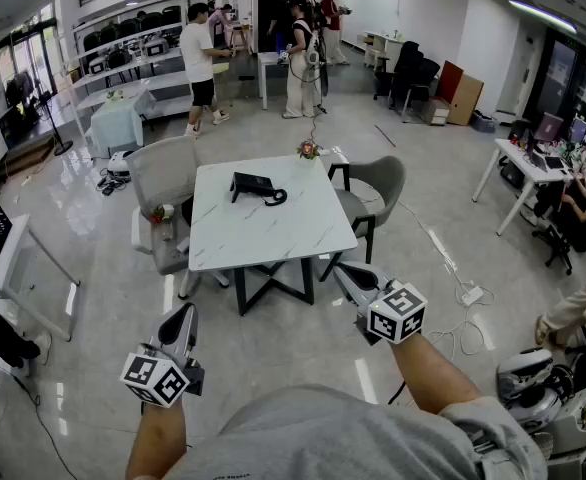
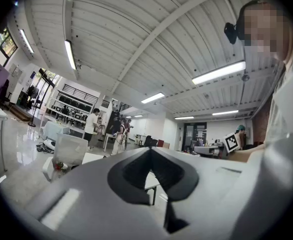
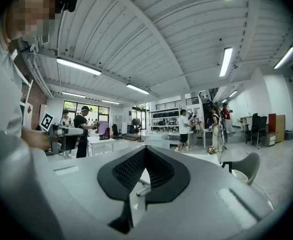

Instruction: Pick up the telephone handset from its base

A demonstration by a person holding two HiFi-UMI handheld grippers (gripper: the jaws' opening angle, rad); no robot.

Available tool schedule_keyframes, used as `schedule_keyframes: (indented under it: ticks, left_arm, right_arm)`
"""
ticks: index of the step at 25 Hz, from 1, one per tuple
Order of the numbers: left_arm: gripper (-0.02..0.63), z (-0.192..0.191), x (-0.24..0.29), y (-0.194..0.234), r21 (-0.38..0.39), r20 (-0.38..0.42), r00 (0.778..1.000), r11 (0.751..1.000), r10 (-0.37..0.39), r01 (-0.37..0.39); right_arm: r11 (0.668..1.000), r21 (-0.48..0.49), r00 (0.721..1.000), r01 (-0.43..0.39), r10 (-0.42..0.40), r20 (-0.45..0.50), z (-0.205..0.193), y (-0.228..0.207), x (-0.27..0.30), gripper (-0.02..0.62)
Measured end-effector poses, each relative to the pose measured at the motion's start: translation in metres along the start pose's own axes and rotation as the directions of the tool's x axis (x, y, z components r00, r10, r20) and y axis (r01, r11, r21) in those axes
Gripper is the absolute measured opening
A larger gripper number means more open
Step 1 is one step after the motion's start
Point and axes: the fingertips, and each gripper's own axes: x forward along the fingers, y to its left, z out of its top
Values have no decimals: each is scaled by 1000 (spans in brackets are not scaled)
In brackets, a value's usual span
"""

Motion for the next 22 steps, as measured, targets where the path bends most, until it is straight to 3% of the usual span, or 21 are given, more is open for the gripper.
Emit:
schedule_keyframes:
  ticks: [16,19,22]
  left_arm:
    - [51,-3,16,-34,8,31,999,1000,28,-28]
    - [51,-1,20,-46,10,39,998,999,39,-40]
    - [51,-1,24,-58,7,48,997,998,56,-56]
  right_arm:
    - [1000,-6,1000,-14,14,-1,7,-38,-21,-4]
    - [999,7,999,-46,46,13,10,-44,-28,-4]
    - [994,-1,994,-105,105,25,15,-48,-36,237]
